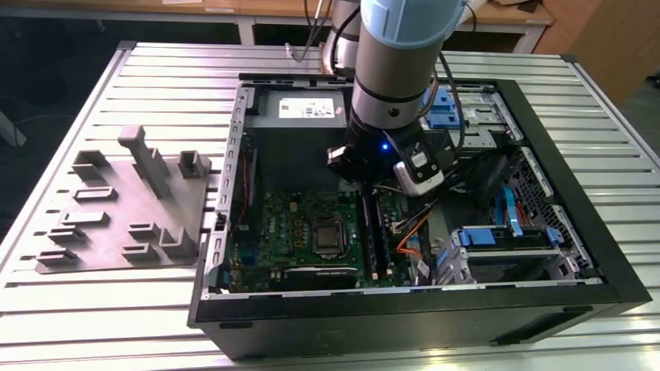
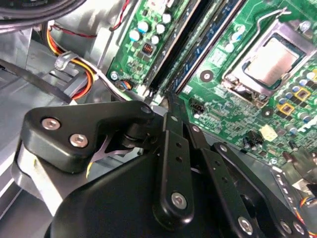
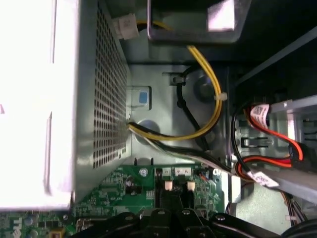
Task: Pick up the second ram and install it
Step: 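Press down the second ram until it locks into place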
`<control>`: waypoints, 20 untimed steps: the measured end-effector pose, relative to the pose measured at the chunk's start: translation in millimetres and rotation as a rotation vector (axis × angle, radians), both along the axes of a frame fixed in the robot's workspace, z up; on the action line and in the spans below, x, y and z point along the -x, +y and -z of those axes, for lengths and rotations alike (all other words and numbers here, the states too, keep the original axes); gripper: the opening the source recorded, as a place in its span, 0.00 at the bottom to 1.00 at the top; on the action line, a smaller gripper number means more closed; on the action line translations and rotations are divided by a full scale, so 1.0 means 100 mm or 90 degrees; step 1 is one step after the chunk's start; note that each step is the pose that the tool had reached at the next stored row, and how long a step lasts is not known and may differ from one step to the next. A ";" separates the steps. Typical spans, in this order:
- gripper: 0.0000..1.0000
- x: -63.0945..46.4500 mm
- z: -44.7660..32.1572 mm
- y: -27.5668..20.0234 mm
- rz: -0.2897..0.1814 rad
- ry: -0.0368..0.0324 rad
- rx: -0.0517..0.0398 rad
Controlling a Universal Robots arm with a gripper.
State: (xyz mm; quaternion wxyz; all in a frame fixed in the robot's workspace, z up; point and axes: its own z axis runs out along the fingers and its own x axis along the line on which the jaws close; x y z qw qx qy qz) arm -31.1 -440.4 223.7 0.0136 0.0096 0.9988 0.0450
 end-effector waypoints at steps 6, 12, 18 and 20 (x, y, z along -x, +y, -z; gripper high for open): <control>0.10 0.00 0.000 -0.172 0.000 0.0000 0.0021; 0.10 0.00 -0.001 -0.305 0.000 0.0000 0.0093; 0.10 0.00 -0.013 -0.409 0.000 0.0000 0.0113; 0.10 0.00 -0.015 -0.453 0.000 0.0000 0.0123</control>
